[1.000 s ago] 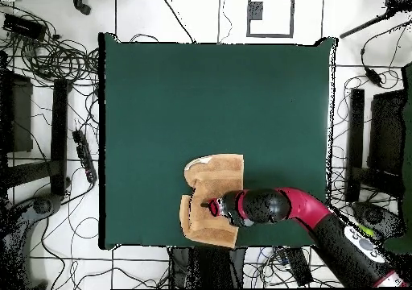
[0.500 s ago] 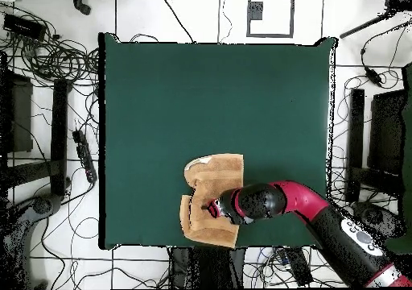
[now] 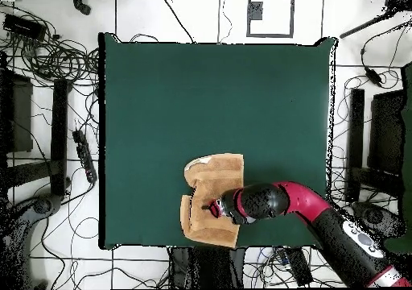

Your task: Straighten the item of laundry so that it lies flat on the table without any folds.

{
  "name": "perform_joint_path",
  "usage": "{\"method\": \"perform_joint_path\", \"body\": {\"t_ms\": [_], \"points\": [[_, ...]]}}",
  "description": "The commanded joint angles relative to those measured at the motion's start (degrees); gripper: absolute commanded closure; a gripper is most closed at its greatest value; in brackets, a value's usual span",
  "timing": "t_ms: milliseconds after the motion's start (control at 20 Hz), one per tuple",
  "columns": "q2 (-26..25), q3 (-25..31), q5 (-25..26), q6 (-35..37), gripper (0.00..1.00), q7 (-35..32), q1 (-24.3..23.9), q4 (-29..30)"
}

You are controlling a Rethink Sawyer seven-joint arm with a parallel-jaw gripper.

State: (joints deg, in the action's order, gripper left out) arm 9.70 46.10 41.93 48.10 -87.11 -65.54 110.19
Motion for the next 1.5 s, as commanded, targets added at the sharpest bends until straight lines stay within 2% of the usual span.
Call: {"method": "perform_joint_path", "body": {"t_ms": [50, 200, 350, 500, 750, 1000, 1350, 1500], "points": [[-4.26, 1.17, -2.39, -4.70, 0.00, 5.07, 1.67, -13.77], [-1.91, 1.09, -7.12, -4.33, 0.00, -4.55, 6.63, -12.43], [2.42, 0.05, -10.19, -7.37, 0.00, -15.29, 12.62, -11.03], [3.04, -1.66, -11.64, -10.93, 0.00, -18.98, 15.76, -10.96], [3.45, -4.35, -14.09, -18.23, 0.00, -20.68, 18.66, -8.88], [4.99, -7.08, -16.94, -21.41, 0.00, -21.81, 22.86, -8.55], [1.00, -9.19, -17.97, -23.21, 0.00, -14.93, 22.25, -11.64], [-0.57, -8.81, -18.36, -24.43, 0.00, -14.10, 21.78, -11.94]]}}
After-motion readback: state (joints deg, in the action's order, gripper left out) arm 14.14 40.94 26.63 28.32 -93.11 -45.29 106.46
